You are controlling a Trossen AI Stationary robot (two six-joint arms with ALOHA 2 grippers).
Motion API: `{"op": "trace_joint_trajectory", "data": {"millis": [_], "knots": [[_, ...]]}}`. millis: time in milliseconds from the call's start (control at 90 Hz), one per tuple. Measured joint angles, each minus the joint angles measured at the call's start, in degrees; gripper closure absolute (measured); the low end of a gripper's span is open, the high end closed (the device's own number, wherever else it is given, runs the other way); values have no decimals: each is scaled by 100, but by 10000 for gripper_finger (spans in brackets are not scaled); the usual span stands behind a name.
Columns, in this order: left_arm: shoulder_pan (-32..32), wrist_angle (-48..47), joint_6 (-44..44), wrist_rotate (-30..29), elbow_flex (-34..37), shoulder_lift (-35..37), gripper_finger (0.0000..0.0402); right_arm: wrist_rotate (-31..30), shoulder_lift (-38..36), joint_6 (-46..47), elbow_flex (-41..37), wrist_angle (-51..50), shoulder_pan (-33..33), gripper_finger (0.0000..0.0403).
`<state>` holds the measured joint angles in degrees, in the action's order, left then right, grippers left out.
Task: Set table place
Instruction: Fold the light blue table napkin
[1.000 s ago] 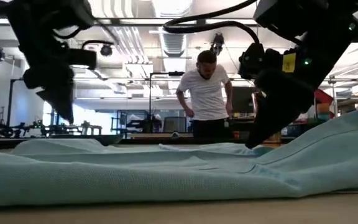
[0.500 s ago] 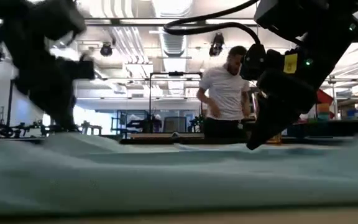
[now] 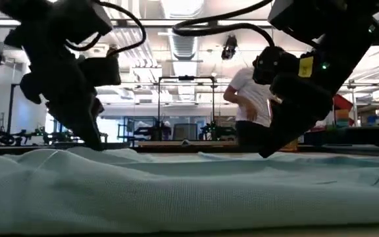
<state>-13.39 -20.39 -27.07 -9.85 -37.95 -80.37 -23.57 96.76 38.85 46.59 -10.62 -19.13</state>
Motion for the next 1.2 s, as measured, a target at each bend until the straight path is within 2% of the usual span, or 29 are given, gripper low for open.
{"op": "trace_joint_trajectory", "data": {"millis": [56, 178, 300, 411, 533, 722, 922, 1111, 1200], "knots": [[-17, -497, -35, -90, -213, 119, 287, 2, 5, -9, 0, 9, -1, 190], [-176, -1338, -96, -751, -386, 438, 287, 2, 14, -17, 0, 4, 1, 189], [-232, -1359, -90, -1039, 4, 584, 287, 0, 15, -20, 0, 12, -1, 185], [-227, -483, -89, -1007, 591, 509, 287, -2, 16, -62, 0, 25, -1, 181], [-229, 1112, 98, -858, 1028, 387, 287, -13, 19, -202, 0, 71, -1, 178], [-208, 2953, 499, -535, 1255, 6, 287, -49, 21, -269, 0, 217, 1, 186], [-210, 3919, 651, -281, 933, -590, 287, -64, 21, -293, 0, 337, 1, 192], [-229, 4800, 676, 408, 215, -1768, 287, -70, 21, -522, 0, 357, 1, 182], [-243, 4357, 708, 919, -333, -2197, 287, -68, 21, -541, 0, 358, 1, 178]]}}
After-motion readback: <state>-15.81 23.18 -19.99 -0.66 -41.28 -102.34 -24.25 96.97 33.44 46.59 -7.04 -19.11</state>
